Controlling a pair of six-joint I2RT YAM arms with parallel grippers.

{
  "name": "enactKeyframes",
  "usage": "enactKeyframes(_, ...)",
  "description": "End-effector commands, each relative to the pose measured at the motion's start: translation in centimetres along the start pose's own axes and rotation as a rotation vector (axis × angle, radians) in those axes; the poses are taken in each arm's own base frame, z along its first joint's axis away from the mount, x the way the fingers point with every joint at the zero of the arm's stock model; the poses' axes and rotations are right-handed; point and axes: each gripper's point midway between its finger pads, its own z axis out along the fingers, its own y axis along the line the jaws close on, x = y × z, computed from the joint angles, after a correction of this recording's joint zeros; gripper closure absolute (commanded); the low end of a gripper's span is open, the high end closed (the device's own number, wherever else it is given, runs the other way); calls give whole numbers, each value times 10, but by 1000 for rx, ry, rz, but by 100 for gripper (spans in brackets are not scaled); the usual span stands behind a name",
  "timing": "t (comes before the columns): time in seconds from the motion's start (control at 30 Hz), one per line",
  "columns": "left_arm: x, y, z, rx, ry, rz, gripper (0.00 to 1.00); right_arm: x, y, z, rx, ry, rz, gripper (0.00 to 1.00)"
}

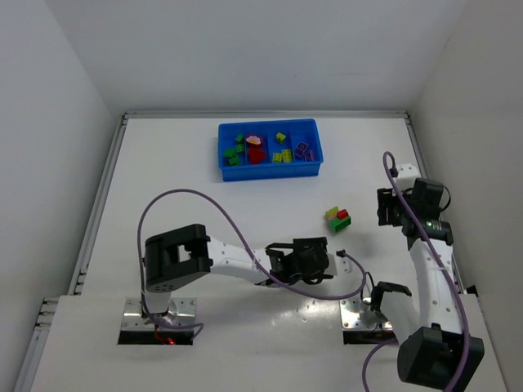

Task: Sort the legos into containers by color

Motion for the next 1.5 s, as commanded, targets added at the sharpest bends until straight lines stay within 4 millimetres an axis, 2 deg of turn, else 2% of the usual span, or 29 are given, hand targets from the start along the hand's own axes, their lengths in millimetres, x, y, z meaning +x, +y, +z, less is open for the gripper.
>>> enactKeyframes(0.0,-32,27,7,-117,-70,-39,30,-18,-20,2,85,-75,112,40)
enactKeyframes(0.27,-41,21,27,-117,-94,-19,32,-5,-38,19,46,-61,322,40)
enactKeyframes(0.3,-40,17,30,-107,-97,-18,33,-10,-40,19,29,-78,330,40)
enactKeyframes(0.33,-47,18,32,-102,-112,-9,33,-4,-45,21,33,-65,368,40)
enactKeyframes(0.57,-62,11,54,-88,-123,9,37,3,-57,20,-6,-74,454,40)
enactKeyframes(0.6,-61,16,58,-97,-119,1,39,2,-56,20,-14,-77,453,40)
enactKeyframes(0.67,-62,12,64,-82,-111,8,40,3,-61,19,-7,-82,459,40)
enactKeyframes(0.77,-59,17,79,-87,-83,-3,43,5,-61,17,-16,-83,474,40)
enactKeyframes(0.8,-62,23,83,-96,-83,-24,43,4,-59,17,-26,-87,474,40)
enactKeyframes(0.83,-54,25,89,-95,-59,-21,44,3,-58,17,-35,-90,474,40)
enactKeyframes(0.87,-58,26,89,-98,-66,-25,46,4,-61,16,-27,-90,470,40)
enactKeyframes(0.93,-52,36,95,-108,-43,-54,48,5,-58,16,-42,-87,474,40)
enactKeyframes(0.97,-48,33,99,-103,-30,-49,50,7,-58,17,-46,-84,485,40)
enactKeyframes(1.03,-38,40,104,-108,0,-74,52,7,-58,17,-46,-84,485,40)
enactKeyframes(1.1,-40,40,107,-109,-3,-75,53,7,-60,16,-48,-88,491,40)
enactKeyframes(1.2,-35,43,108,-112,9,-86,63,6,-59,16,-56,-92,481,40)
enactKeyframes(1.27,-34,46,105,-120,13,-86,77,6,-59,16,-56,-92,481,40)
enactKeyframes(1.3,-35,47,102,-121,12,-87,87,5,-57,16,-65,-95,481,40)
enactKeyframes(1.33,-38,49,99,-124,4,-90,92,6,-60,15,-58,-96,486,40)
enactKeyframes(1.4,-37,50,93,-124,4,-100,99,3,-56,15,-83,-107,476,40)
enactKeyframes(1.47,-45,60,80,-123,-24,-148,100,3,-52,14,-105,-107,480,40)
